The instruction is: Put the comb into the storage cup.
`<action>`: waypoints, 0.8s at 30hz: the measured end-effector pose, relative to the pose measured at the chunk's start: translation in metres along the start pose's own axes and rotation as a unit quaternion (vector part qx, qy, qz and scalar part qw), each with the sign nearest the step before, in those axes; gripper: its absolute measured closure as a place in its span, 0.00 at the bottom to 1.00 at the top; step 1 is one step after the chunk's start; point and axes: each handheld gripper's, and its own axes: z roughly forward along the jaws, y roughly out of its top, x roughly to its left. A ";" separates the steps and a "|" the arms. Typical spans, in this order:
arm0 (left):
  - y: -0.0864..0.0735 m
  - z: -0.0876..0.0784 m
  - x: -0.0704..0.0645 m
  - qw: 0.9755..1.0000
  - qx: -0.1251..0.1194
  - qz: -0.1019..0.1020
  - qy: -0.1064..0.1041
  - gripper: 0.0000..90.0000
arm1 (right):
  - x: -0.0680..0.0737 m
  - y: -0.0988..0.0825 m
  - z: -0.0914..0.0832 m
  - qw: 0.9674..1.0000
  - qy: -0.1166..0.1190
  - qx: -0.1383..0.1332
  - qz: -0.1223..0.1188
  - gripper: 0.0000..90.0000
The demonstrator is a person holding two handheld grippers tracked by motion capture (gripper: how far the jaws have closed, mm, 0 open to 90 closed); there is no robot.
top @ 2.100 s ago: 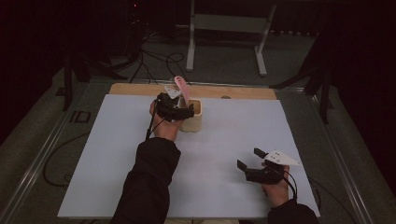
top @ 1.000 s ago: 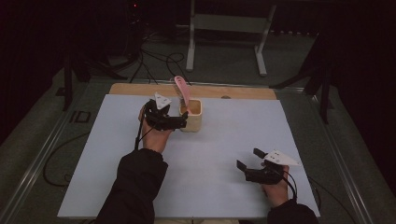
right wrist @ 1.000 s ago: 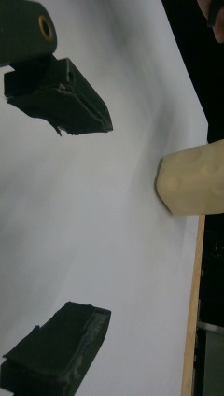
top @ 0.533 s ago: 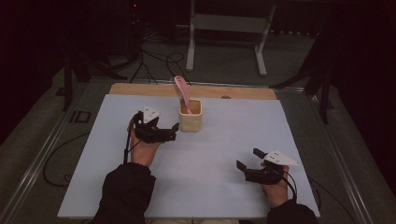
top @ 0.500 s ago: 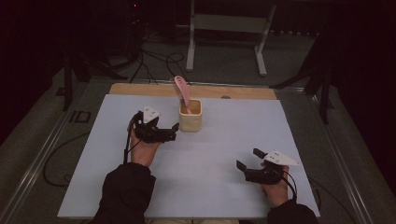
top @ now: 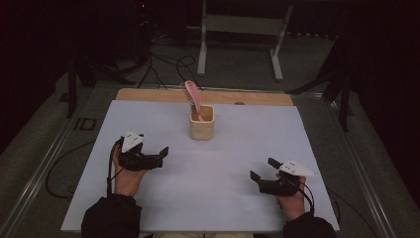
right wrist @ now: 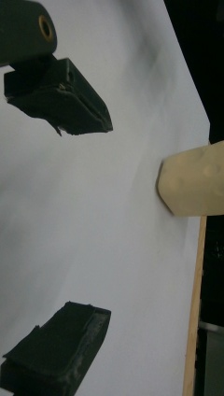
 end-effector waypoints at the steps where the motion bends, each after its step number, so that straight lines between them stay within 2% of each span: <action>1: 0.000 0.000 0.000 1.000 0.000 0.000 0.000 0.00 | 0.000 0.000 0.000 1.000 0.000 0.000 0.000 0.10; 2: -0.006 -0.007 0.004 1.000 -0.003 0.000 0.001 0.00 | 0.000 0.000 0.000 1.000 0.000 0.000 0.001 0.10; 5: -0.011 -0.014 0.008 1.000 -0.005 -0.002 0.001 0.00 | 0.001 0.000 0.000 1.000 -0.002 0.000 0.002 0.10; 10: -0.030 -0.029 0.013 1.000 0.004 0.005 0.003 0.00 | -0.001 0.001 -0.003 1.000 -0.006 -0.005 0.003 0.10; 19: -0.054 -0.041 0.014 1.000 0.012 0.011 -0.003 0.00 | -0.002 0.002 -0.007 1.000 -0.007 -0.015 0.010 0.10; 24: -0.062 -0.051 0.014 1.000 -0.002 0.020 -0.002 0.00 | -0.001 0.004 -0.012 1.000 -0.013 -0.024 0.011 0.10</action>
